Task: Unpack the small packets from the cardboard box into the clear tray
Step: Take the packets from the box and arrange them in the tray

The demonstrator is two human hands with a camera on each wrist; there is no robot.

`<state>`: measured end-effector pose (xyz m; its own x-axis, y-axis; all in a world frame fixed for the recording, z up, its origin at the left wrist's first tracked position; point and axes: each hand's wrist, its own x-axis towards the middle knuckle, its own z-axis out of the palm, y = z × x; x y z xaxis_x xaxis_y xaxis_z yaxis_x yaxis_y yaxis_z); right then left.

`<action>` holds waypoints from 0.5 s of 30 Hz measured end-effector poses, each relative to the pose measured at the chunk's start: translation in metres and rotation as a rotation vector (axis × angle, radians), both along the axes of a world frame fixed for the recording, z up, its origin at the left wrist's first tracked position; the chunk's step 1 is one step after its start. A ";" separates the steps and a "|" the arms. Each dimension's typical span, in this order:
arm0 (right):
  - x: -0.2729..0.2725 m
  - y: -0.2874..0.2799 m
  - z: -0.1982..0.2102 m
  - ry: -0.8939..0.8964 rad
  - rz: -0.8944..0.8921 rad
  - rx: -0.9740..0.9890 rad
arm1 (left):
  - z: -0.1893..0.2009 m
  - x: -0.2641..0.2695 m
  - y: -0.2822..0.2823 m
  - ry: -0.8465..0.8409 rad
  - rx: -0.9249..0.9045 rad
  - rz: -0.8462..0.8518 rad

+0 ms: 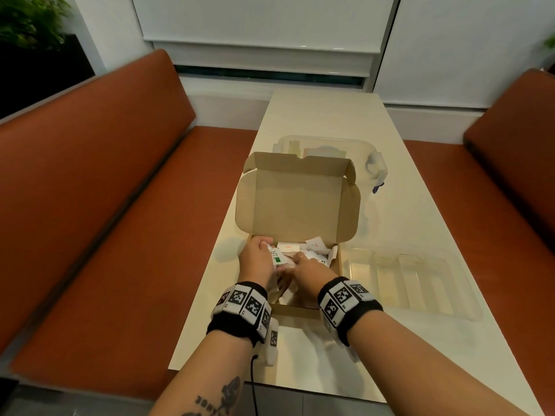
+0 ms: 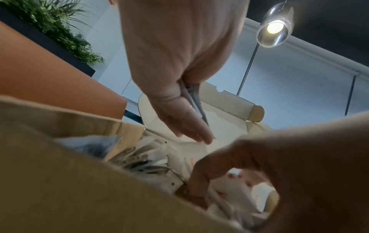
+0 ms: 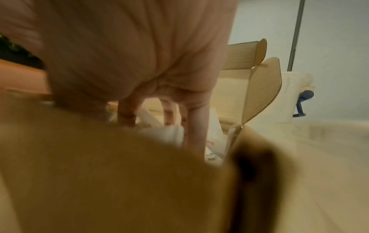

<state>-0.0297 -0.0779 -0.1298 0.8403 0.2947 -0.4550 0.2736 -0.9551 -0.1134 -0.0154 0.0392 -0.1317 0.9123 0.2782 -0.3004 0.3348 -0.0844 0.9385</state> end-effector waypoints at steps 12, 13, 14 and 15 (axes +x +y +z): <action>0.007 -0.013 0.023 -0.060 -0.048 0.129 | 0.000 -0.001 0.000 -0.049 -0.017 0.060; 0.009 -0.016 0.026 -0.070 -0.073 0.156 | 0.000 -0.001 0.001 -0.061 -0.014 0.071; 0.010 -0.018 0.030 -0.083 -0.099 0.184 | 0.000 0.000 0.001 -0.072 -0.010 0.081; 0.012 -0.021 0.034 -0.100 -0.124 0.219 | 0.001 0.000 0.001 -0.079 -0.003 0.090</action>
<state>-0.0174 -0.0986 -0.0955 0.9137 0.2691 -0.3045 0.1765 -0.9377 -0.2993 -0.0155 0.0402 -0.1311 0.9047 0.3589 -0.2295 0.2659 -0.0547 0.9625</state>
